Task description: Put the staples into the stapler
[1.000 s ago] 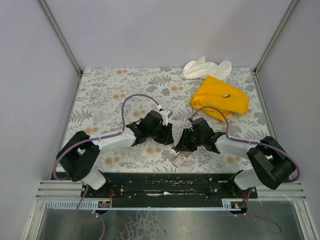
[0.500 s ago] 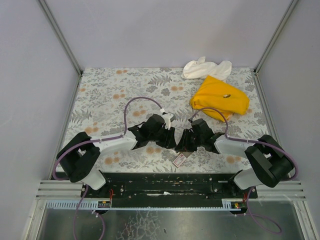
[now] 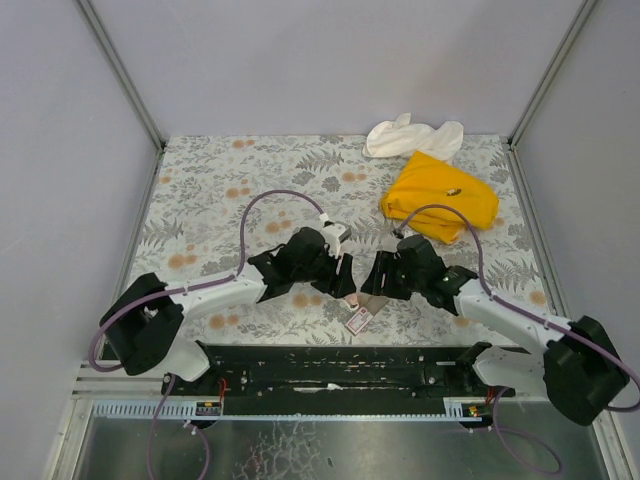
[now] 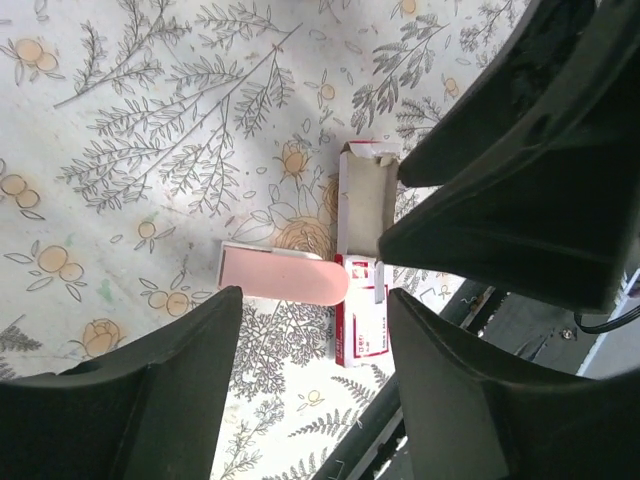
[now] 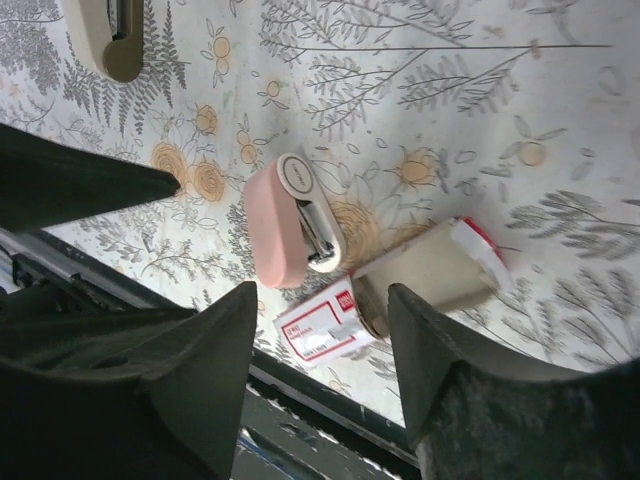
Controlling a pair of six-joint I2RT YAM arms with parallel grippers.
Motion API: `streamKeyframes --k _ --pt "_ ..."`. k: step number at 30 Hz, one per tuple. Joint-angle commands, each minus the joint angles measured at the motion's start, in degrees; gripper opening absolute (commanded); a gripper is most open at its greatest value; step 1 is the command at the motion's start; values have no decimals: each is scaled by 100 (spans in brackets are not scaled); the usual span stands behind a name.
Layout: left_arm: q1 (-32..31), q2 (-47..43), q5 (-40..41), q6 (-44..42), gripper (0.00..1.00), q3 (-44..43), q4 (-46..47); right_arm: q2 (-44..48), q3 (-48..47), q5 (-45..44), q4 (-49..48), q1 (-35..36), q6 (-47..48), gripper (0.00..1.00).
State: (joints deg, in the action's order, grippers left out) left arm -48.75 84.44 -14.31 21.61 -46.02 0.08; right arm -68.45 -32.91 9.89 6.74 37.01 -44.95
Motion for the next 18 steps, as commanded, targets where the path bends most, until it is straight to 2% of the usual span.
streamKeyframes --k 1,4,10,18 --pt "-23 -239 190 -756 61 -47 256 676 -192 -749 918 18 275 65" --pt "-29 -201 51 -1296 66 66 463 1024 -82 -852 1089 -26 268 69" --pt "-85 83 154 -1815 76 109 465 1491 104 -986 1333 -62 157 76" --pt "-319 462 369 -2121 77 91 364 1776 222 -1019 1441 -89 51 82"
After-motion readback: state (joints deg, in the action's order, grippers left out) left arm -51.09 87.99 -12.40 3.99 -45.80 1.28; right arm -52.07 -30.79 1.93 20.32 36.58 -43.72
